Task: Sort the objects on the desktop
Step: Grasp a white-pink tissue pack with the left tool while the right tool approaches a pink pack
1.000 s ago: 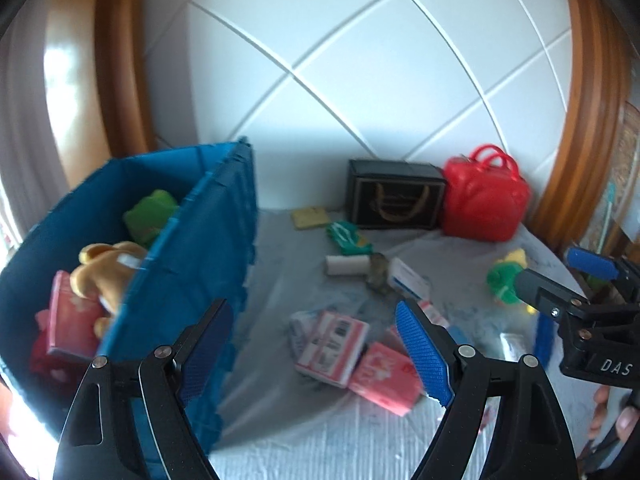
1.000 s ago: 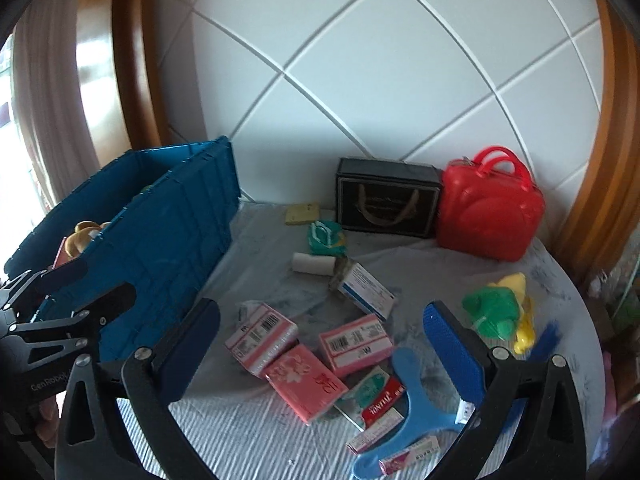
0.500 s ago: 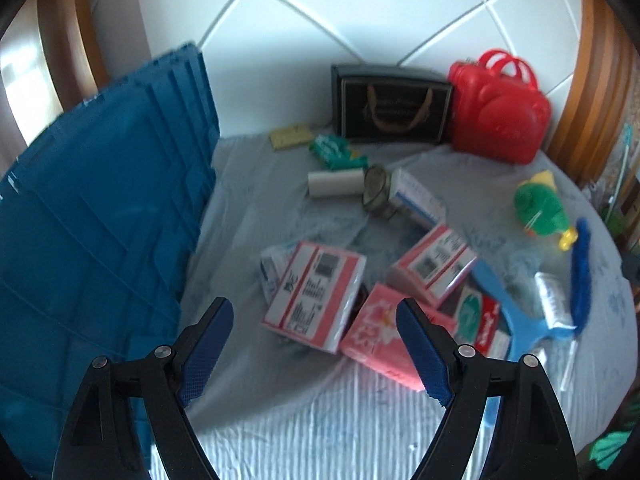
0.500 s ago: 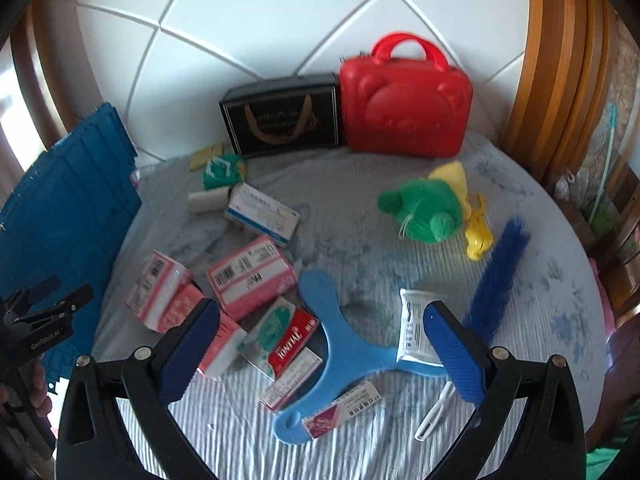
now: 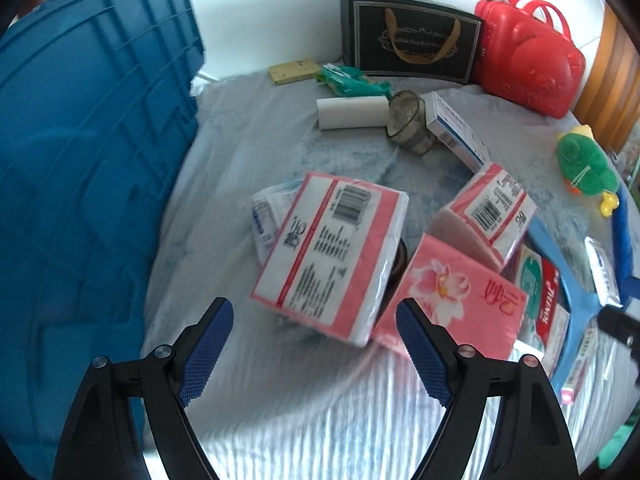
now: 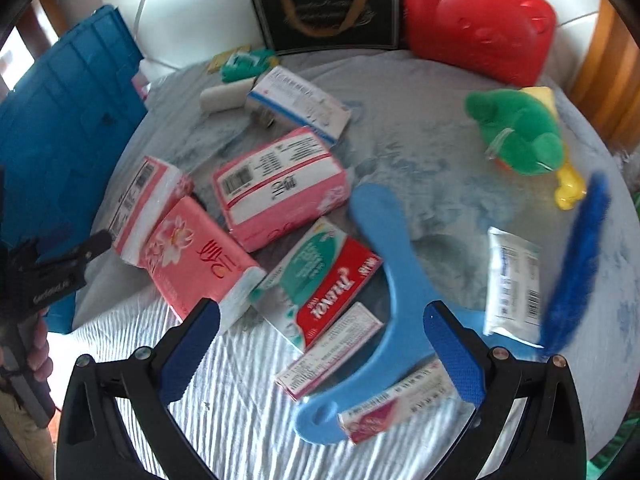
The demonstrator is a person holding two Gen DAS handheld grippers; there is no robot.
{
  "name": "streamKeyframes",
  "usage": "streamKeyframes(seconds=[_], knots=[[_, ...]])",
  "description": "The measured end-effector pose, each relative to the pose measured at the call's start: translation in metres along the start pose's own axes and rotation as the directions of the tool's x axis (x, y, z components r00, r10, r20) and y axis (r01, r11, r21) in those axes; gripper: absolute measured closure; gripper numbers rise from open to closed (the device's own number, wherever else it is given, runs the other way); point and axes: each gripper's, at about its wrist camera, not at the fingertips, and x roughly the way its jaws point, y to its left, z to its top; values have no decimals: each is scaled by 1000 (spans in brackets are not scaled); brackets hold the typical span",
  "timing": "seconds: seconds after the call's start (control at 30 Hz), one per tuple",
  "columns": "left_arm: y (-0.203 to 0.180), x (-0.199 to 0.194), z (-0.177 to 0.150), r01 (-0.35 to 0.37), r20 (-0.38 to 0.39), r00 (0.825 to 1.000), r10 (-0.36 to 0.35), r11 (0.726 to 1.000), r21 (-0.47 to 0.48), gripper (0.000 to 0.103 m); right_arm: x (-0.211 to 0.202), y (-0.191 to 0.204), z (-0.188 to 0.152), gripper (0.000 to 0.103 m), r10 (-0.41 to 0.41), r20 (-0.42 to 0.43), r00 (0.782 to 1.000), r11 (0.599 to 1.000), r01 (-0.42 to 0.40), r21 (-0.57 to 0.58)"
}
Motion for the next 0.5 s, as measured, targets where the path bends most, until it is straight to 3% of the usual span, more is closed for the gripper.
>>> streamKeyframes(seconds=[0.23, 0.37, 0.5], knots=[[-6, 39, 18, 8, -38, 999, -7, 999, 44, 19, 23, 22, 9, 0, 31, -7, 999, 999, -31, -23], [-3, 59, 15, 26, -43, 999, -23, 998, 54, 7, 43, 49, 7, 0, 67, -32, 997, 994, -69, -81], [4, 53, -4, 39, 1, 999, -39, 999, 38, 14, 60, 75, 4, 0, 45, -46, 998, 984, -53, -168]])
